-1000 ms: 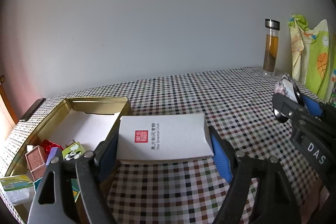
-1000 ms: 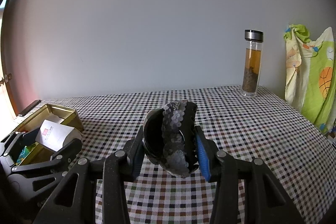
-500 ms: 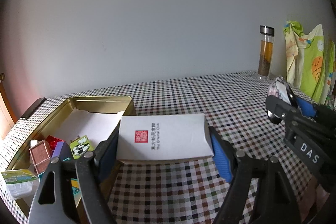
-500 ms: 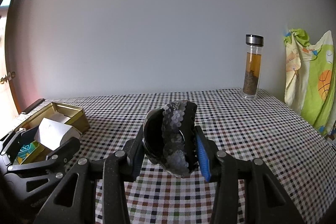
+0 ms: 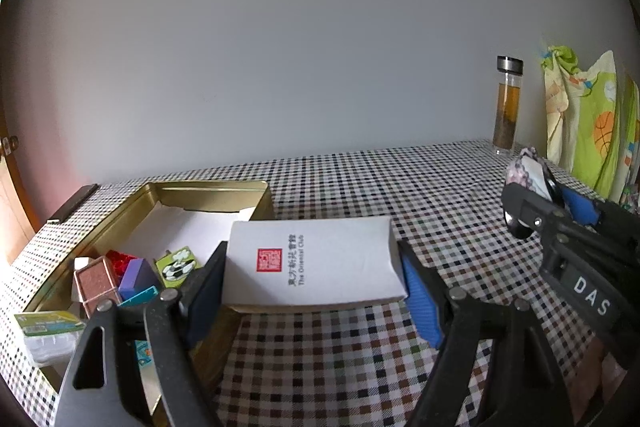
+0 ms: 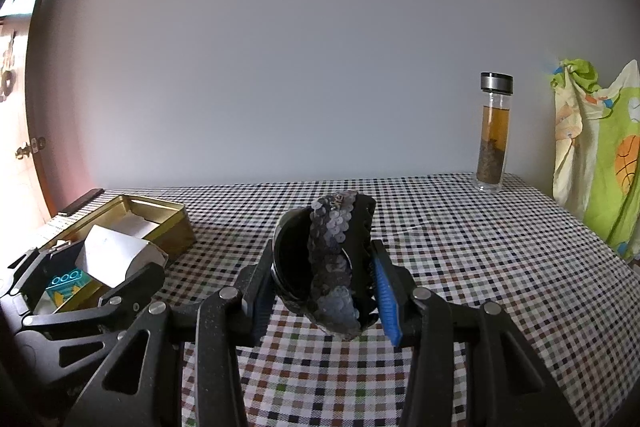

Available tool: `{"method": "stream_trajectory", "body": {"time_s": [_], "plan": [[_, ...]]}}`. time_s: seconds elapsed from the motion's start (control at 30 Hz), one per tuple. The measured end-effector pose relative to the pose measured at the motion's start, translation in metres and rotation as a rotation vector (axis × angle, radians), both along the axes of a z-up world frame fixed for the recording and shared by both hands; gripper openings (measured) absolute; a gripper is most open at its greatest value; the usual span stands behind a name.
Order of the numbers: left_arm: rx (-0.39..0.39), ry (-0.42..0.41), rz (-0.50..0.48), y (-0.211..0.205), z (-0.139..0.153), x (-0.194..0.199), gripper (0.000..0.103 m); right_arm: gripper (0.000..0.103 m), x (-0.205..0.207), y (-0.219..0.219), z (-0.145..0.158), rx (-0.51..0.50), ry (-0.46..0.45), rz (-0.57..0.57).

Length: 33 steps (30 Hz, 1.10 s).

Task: Organize rigid objects
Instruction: 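Lift and carry the white box and black pouch over the gold tray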

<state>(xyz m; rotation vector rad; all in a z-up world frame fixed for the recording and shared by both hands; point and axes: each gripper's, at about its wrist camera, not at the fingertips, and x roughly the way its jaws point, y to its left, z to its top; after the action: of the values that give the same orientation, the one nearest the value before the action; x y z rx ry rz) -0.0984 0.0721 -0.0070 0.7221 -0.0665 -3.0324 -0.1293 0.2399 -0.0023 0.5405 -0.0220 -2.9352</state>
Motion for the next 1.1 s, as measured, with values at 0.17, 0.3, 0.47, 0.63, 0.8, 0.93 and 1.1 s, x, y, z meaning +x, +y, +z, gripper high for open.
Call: {"method": "stream_trajectory", "body": {"time_s": [0.17, 0.3, 0.47, 0.63, 0.8, 0.93, 1.1], "plan": [[0.003, 0.001, 0.033, -0.006, 0.000, 0.005, 0.079, 0.047, 0.007, -0.008, 0.000, -0.002, 0.013, 0.024], [0.000, 0.026, 0.050, -0.010, 0.001, 0.014, 0.079, 0.047, 0.012, -0.013, -0.001, -0.008, 0.023, 0.037], [-0.017, 0.073, 0.070, -0.012, 0.004, 0.028, 0.079, 0.047, 0.017, -0.019, -0.001, -0.020, 0.035, 0.049], [-0.011, 0.118, 0.089, -0.021, 0.006, 0.041, 0.079, 0.047, 0.022, -0.021, -0.001, -0.030, 0.043, 0.063], [0.004, 0.124, 0.103, -0.031, 0.007, 0.046, 0.079, 0.047, 0.024, -0.026, -0.001, -0.033, 0.047, 0.076], [0.009, 0.130, 0.117, -0.037, 0.008, 0.050, 0.079, 0.047, 0.026, -0.031, -0.002, -0.042, 0.047, 0.091], [0.004, 0.145, 0.139, -0.043, 0.009, 0.057, 0.079, 0.047, 0.030, -0.040, -0.003, -0.044, 0.051, 0.116]]}}
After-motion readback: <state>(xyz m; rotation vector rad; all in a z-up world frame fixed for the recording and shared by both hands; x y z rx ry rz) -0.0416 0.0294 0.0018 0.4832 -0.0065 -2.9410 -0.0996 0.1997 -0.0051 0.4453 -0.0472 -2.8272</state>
